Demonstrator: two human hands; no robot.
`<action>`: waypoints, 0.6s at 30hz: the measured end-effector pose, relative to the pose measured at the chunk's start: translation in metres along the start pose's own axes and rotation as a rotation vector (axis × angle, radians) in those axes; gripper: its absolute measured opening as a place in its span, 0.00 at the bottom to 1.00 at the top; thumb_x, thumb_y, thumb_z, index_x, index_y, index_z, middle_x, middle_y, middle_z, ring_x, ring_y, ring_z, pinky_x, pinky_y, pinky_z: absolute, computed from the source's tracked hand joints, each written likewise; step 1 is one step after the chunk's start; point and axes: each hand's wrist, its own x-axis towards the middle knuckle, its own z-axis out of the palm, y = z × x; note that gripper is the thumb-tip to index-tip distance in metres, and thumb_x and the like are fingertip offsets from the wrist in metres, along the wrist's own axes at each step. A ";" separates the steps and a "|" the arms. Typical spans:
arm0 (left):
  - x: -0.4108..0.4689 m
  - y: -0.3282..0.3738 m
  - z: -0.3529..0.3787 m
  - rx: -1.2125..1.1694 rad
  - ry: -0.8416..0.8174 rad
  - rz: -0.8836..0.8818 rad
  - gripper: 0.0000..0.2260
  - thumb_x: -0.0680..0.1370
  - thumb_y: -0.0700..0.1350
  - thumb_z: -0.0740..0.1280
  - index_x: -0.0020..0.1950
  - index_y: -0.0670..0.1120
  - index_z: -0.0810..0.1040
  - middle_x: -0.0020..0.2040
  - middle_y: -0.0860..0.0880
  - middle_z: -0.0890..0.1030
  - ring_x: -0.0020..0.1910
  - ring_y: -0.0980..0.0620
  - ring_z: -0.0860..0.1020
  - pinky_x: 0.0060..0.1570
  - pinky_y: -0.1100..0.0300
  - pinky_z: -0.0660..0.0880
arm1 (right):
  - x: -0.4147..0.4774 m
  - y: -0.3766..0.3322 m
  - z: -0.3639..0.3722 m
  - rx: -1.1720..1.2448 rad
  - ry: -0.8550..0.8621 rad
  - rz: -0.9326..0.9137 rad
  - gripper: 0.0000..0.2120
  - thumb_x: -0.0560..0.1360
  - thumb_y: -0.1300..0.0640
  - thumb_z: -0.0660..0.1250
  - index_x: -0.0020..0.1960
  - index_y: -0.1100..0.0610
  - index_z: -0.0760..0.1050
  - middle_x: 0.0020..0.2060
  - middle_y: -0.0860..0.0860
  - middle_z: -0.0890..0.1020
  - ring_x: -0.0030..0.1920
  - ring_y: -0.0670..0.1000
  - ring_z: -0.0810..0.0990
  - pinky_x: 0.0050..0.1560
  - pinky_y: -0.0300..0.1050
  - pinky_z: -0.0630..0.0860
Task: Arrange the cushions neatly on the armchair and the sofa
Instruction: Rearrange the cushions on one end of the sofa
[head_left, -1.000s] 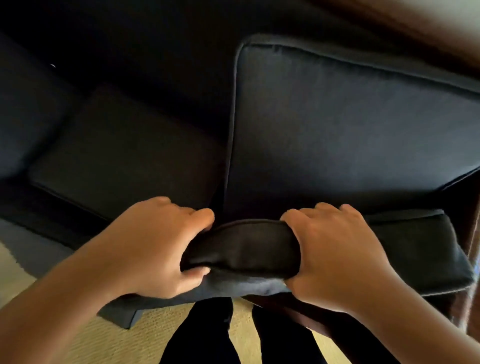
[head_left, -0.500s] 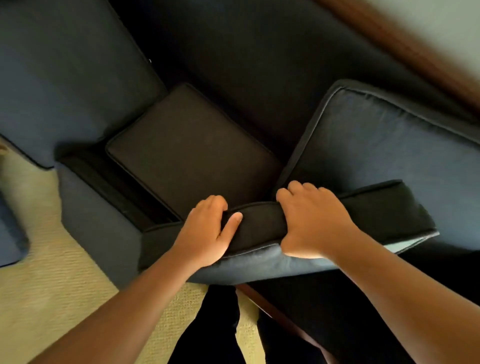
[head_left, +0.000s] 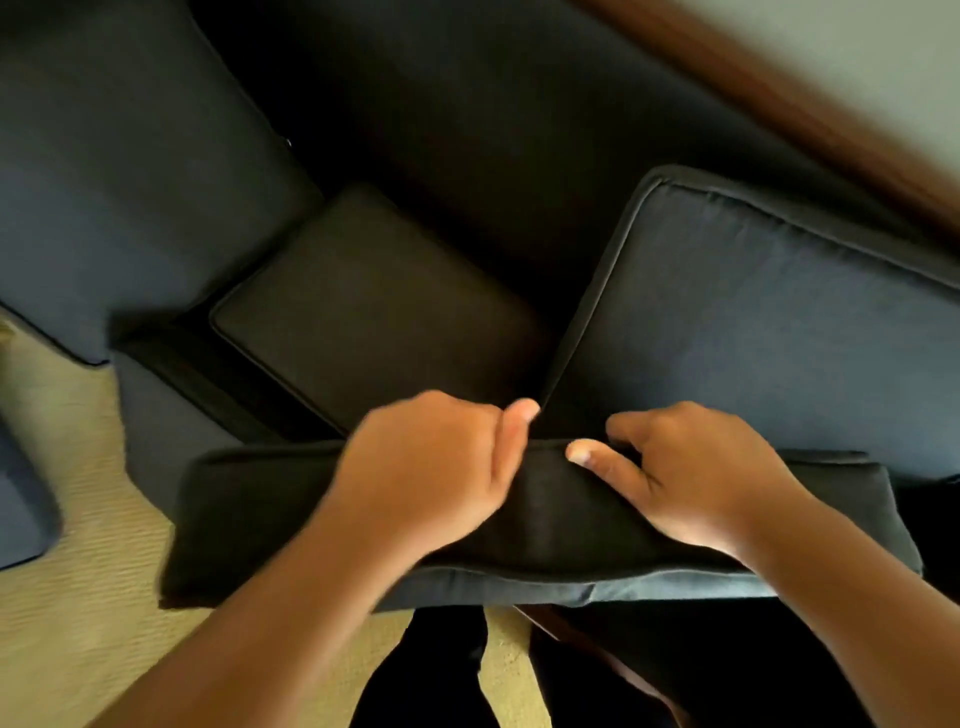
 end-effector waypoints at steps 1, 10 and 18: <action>0.006 -0.011 -0.027 0.058 0.055 0.008 0.26 0.84 0.60 0.48 0.28 0.51 0.63 0.21 0.55 0.64 0.19 0.53 0.67 0.22 0.65 0.50 | 0.002 -0.014 -0.017 0.020 0.063 -0.008 0.37 0.69 0.22 0.29 0.37 0.47 0.66 0.29 0.45 0.73 0.32 0.44 0.72 0.30 0.42 0.64; 0.059 -0.148 -0.104 0.316 0.365 -0.073 0.26 0.86 0.56 0.50 0.31 0.46 0.66 0.26 0.47 0.67 0.27 0.42 0.67 0.32 0.51 0.62 | 0.130 -0.116 -0.053 0.199 0.492 -0.065 0.28 0.77 0.27 0.48 0.41 0.50 0.69 0.32 0.45 0.74 0.31 0.47 0.73 0.29 0.44 0.64; 0.024 -0.213 0.051 0.177 0.346 -0.553 0.15 0.83 0.50 0.53 0.56 0.44 0.76 0.59 0.41 0.76 0.59 0.36 0.72 0.71 0.39 0.59 | 0.201 -0.146 0.067 -0.007 0.446 -0.030 0.33 0.78 0.27 0.48 0.66 0.50 0.73 0.58 0.52 0.75 0.56 0.56 0.74 0.57 0.54 0.69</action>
